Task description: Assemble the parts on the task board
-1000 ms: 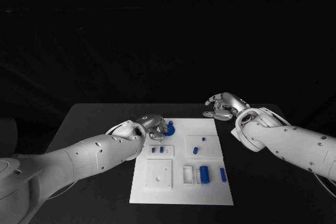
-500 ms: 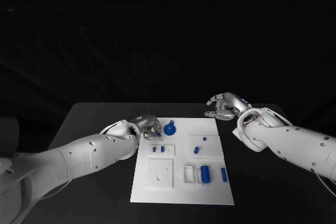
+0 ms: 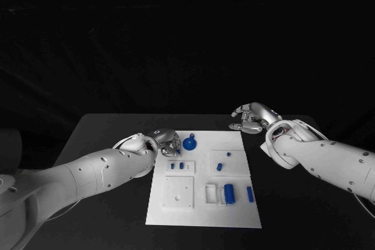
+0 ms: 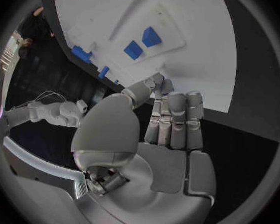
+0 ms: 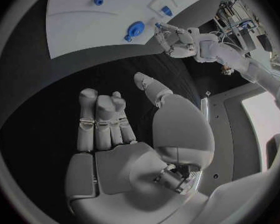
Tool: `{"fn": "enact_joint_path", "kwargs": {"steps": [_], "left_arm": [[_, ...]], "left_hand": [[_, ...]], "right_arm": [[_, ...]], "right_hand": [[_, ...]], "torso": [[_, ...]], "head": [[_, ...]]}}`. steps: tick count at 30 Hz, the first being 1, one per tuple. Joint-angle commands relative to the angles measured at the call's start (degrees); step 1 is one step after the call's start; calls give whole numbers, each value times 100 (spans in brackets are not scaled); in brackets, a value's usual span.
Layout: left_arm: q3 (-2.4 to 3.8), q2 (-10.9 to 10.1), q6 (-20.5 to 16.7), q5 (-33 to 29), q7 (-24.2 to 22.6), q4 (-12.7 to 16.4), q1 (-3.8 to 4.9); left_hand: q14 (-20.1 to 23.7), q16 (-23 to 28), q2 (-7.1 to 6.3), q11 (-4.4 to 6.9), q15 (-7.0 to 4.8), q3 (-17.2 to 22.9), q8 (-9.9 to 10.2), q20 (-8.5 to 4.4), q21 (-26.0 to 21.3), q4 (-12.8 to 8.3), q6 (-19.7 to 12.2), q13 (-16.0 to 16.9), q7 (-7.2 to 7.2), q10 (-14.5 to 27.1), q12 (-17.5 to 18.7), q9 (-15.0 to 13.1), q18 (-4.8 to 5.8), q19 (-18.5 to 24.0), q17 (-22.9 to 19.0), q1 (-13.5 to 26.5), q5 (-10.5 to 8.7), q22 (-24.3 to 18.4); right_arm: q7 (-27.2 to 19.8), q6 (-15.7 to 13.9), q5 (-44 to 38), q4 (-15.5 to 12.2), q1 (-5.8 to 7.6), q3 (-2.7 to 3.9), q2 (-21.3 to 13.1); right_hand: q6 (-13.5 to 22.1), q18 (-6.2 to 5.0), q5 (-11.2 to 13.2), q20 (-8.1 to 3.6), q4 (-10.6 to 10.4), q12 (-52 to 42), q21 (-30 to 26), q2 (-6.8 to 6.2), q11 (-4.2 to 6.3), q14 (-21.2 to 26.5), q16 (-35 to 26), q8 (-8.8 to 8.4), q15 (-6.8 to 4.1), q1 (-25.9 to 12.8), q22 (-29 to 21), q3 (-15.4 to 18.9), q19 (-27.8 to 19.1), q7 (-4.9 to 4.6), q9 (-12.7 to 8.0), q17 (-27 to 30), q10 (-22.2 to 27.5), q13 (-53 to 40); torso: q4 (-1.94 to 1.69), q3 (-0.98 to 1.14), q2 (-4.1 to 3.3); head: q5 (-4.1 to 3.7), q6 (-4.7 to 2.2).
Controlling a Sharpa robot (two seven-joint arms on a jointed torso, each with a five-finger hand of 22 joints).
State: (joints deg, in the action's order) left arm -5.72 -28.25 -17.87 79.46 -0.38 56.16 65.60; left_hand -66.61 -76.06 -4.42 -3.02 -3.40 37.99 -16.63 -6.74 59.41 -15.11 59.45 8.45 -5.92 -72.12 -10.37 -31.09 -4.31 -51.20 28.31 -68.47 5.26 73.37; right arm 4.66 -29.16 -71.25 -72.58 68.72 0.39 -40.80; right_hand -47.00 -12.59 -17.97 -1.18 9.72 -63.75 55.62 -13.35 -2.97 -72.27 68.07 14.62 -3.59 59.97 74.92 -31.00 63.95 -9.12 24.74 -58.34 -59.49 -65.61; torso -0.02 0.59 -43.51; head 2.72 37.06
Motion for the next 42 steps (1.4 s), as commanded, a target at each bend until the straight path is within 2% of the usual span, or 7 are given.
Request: {"fn": "enact_joint_path", "kwargs": {"steps": [1,15,31,42], "left_arm": [[1,3,123,30,-8,20,0],[-11,49,255,18,28,-18,-4],[-40,48,472,50,91,-45,-10],[-74,46,388,75,35,-32,-27]], "left_hand": [[-26,-19,21,-6,4,32,-22,-202,12,-11,40,6,9,-45,11,-8,-171,-27,-8,59,28,7],[-28,-21,24,-4,2,35,-21,-204,12,-13,43,7,9,-52,15,-5,-170,-29,-11,64,26,6],[-25,-21,30,-5,3,40,-16,-206,12,-22,38,5,8,-50,25,0,-169,-29,-14,65,23,7],[-23,-22,35,-5,3,41,-15,-206,11,-26,37,6,7,-52,30,2,-167,-28,-16,67,20,7]], "right_arm": [[-30,64,-47,-9,-2,2,1],[-29,64,-50,-9,-2,2,11],[-29,66,-51,-2,-2,2,10],[-30,66,-51,7,-3,2,18]], "right_hand": [[1,-241,-31,-27,-2,-38,-25,-3,12,-26,-32,35,7,-38,103,36,1,-28,-9,-7,40,8],[2,-241,-30,-27,0,-40,-25,0,12,-26,-33,35,7,-36,103,37,1,-28,-10,-8,40,12],[2,-241,-28,-27,0,-42,-26,0,12,-26,-34,35,7,-36,103,38,2,-28,-10,-8,41,16],[2,-241,-27,-27,1,-44,-27,1,12,-26,-35,35,7,-35,103,39,2,-28,-11,-8,41,19]], "torso": [[-5,3,0],[9,4,-4],[4,4,-3],[2,1,-5]], "head": [[2,-1],[23,-1],[16,28],[14,35]]}}
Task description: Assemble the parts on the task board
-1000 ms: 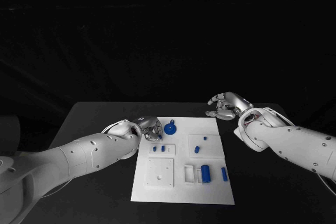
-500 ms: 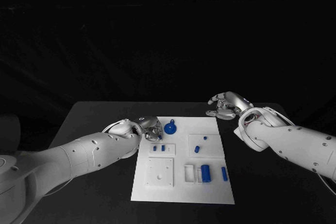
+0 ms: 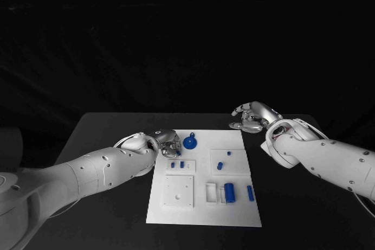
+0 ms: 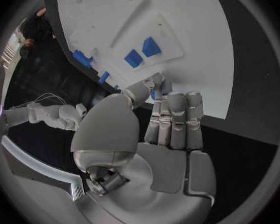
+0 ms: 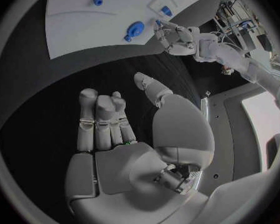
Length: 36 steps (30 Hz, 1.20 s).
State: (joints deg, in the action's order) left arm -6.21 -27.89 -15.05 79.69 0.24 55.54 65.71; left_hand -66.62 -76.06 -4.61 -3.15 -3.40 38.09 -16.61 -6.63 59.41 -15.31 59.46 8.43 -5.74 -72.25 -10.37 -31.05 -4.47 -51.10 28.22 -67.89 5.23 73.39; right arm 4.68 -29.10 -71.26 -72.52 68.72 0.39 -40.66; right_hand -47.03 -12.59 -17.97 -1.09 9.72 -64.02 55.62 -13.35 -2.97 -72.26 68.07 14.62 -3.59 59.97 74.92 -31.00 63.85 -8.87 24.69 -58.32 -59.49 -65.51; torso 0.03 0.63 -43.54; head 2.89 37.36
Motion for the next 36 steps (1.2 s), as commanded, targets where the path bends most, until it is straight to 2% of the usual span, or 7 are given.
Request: {"fn": "enact_joint_path", "kwargs": {"steps": [1,10,16,20,24,33,36], "left_arm": [[-24,10,89,52,-40,33,-39],[-29,27,-147,45,-104,51,-40],[-29,26,-271,45,-127,100,-40],[-29,20,-241,45,-157,151,-40],[-30,17,-229,65,-141,187,-40],[-35,18,-95,178,33,149,-40],[-38,17,-58,167,56,135,-40]], "left_hand": [[-22,-23,54,8,2,31,-16,-218,11,-7,36,8,-11,-39,30,-2,-151,-37,-7,9,22,5],[-20,-24,44,7,3,30,-8,-219,11,-17,25,7,-16,-39,39,5,-149,-38,-10,15,17,5],[-20,-35,8,-13,22,36,49,-217,11,-34,-69,-6,-53,14,91,40,-153,-49,-15,4,-79,3],[-20,-36,4,-14,22,39,50,-216,10,-35,-70,-6,-54,13,93,42,-153,-50,-16,0,-81,3],[-1,-31,-119,-27,36,-23,67,-202,9,-21,-98,-7,-69,25,114,57,-146,-45,-26,70,-88,5],[16,-24,-196,-30,39,-52,83,-198,0,-8,-123,-7,-73,30,134,72,-153,-39,-39,84,-99,1],[64,3,-273,-51,59,-57,115,-184,-22,-24,-178,-17,-92,81,175,92,-152,-9,-57,59,-139,-3]], "right_arm": [[-31,59,-49,1,-3,2,3],[-31,66,-49,13,-3,2,16],[-34,68,-49,33,-7,2,31],[-35,70,-49,38,-12,2,32],[-35,71,-49,43,-13,2,29],[-34,71,-49,48,-13,2,25],[-34,78,-49,51,-13,2,25]], "right_hand": [[4,-241,-27,-37,1,-18,-27,1,12,-26,-35,35,7,-35,103,39,11,-53,-6,-9,41,9],[4,-241,-27,-37,1,-19,-27,2,12,-27,-35,35,7,-35,103,39,11,-53,-6,-10,41,11],[4,-241,-26,-37,1,-20,-27,3,12,-27,-35,35,7,-35,103,39,11,-53,-6,-10,41,12],[5,-241,-26,-37,1,-20,-27,4,12,-27,-35,35,7,-35,103,39,12,-53,-7,-10,42,13],[5,-241,-26,-37,1,-21,-27,4,12,-27,-35,35,7,-35,103,40,12,-53,-7,-10,42,14],[5,-241,-26,-36,-1,-22,-28,4,12,-27,-36,35,7,-39,103,41,12,-53,-7,-10,42,16],[5,-241,-26,-36,-2,-22,-28,3,12,-27,-36,34,8,-40,103,43,12,-53,-7,-10,43,16]], "torso": [[-3,-2,0],[0,4,-1],[0,0,-1],[4,3,-2],[4,2,0],[1,4,0],[1,3,2]], "head": [[0,10],[-3,5],[-3,14],[-12,15],[-16,21],[-19,17],[-21,15]]}}
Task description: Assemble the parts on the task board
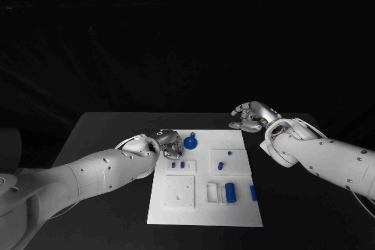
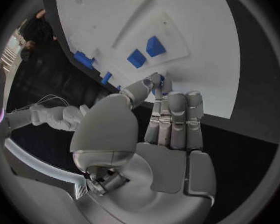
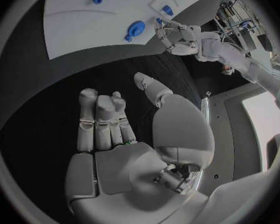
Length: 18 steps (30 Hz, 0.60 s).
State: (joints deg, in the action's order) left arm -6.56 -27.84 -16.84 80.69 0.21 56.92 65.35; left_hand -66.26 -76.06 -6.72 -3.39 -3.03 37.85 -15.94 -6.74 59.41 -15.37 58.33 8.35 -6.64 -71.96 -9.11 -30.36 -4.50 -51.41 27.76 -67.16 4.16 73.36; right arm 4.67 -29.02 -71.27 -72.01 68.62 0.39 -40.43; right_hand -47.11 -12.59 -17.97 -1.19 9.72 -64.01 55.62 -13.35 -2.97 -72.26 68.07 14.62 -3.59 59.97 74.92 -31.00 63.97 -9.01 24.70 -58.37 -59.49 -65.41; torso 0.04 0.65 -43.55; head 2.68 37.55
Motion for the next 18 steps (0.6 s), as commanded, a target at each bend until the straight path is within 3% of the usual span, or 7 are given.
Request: {"fn": "enact_joint_path", "kwargs": {"steps": [1,11,18], "left_arm": [[-3,10,125,113,63,-3,-4],[-13,-5,270,181,74,27,-4],[-16,-16,163,175,36,42,-4]], "left_hand": [[40,8,-82,-34,29,-34,62,-167,-27,-21,-90,-11,-12,63,59,33,-149,29,-16,-22,-40,-1],[154,36,-367,-91,85,-78,158,-114,-68,-70,-293,-30,-94,184,148,87,-144,106,-46,-106,-67,1],[168,36,-391,-99,93,-86,166,-105,-71,-64,-314,-32,-103,198,158,92,-143,115,-49,-109,-68,2]], "right_arm": [[-33,74,-49,1,-4,2,2],[-38,85,-49,14,-12,2,7],[-36,90,-49,13,-17,2,5]], "right_hand": [[13,-241,-26,-26,-2,-23,-28,2,12,-27,-36,34,8,-41,103,43,0,-40,-8,-6,43,6],[18,-241,-29,-24,-10,-23,-30,-6,10,-25,-38,32,9,-57,103,51,-2,-41,-9,-6,47,11],[18,-241,-30,-23,-12,-23,-30,-7,10,-25,-39,31,9,-60,103,53,-3,-42,-10,-6,47,11]], "torso": [[0,0,3],[-4,-4,2],[-4,-8,0]], "head": [[0,-2],[-5,4],[-9,6]]}}
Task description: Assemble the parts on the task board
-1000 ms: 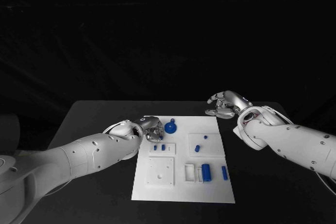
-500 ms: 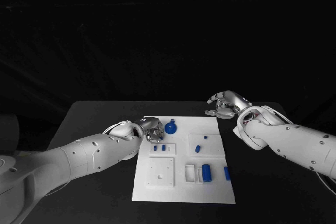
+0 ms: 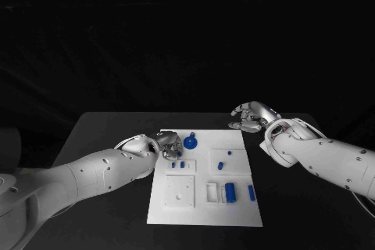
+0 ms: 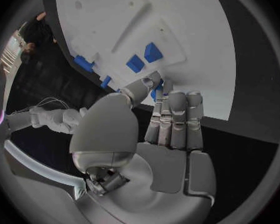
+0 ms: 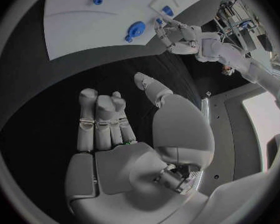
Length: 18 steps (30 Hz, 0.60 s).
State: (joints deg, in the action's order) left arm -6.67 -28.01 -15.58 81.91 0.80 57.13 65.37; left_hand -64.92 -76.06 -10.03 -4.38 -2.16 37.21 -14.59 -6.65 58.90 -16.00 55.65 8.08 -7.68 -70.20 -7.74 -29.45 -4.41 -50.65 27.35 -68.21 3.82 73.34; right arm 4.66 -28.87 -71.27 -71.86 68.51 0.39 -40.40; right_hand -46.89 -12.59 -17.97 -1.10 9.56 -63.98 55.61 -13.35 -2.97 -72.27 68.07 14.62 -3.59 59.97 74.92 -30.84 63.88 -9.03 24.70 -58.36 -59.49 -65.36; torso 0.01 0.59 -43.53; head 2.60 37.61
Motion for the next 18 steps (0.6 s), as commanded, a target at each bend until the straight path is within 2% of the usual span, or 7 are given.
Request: {"fn": "enact_joint_path", "kwargs": {"steps": [1,6,12,18], "left_arm": [[-5,-1,25,53,-30,22,-6],[-4,-23,2,41,-12,21,-7],[1,-77,-98,41,6,7,-12],[8,-116,-191,2,-12,-4,-12]], "left_hand": [[47,34,-103,-6,13,-30,100,-106,-26,3,-179,-4,-13,31,28,33,-154,45,-11,-14,-34,2],[58,24,-183,-11,19,-34,273,-94,-35,28,-553,5,103,34,38,120,-163,39,-22,-61,-39,-1],[66,15,-309,-20,27,-5,535,-85,-50,119,-1150,15,298,51,57,226,-170,18,-42,-125,-50,-12],[74,23,-394,-42,47,40,583,-76,-65,220,-1375,10,355,128,105,229,-178,12,-63,-192,-46,-18]], "right_arm": [[-35,76,-49,-2,-6,2,2],[-43,87,-49,-3,-12,2,-7],[-69,145,-46,-5,-19,2,-33],[-158,234,-32,2,-24,1,-53]], "right_hand": [[-4,-241,-30,-32,4,-26,-30,-7,10,-25,-39,31,9,-60,103,37,6,-39,-10,-6,47,7],[-1,-241,-32,-32,4,-26,-31,-12,9,-23,-40,30,10,-63,103,39,5,-40,-11,-6,49,8],[10,-241,-34,-32,10,-25,-34,-29,7,-20,-42,24,12,-63,103,46,1,-42,-14,-6,55,12],[52,-241,-13,-28,26,-11,-46,-51,-4,0,-56,2,22,-57,102,56,-17,-54,-23,-4,83,26]], "torso": [[1,-2,-2],[5,-3,-2],[4,-3,2],[8,-1,-1]], "head": [[-3,-2],[-2,-7],[-16,-11],[-32,-32]]}}
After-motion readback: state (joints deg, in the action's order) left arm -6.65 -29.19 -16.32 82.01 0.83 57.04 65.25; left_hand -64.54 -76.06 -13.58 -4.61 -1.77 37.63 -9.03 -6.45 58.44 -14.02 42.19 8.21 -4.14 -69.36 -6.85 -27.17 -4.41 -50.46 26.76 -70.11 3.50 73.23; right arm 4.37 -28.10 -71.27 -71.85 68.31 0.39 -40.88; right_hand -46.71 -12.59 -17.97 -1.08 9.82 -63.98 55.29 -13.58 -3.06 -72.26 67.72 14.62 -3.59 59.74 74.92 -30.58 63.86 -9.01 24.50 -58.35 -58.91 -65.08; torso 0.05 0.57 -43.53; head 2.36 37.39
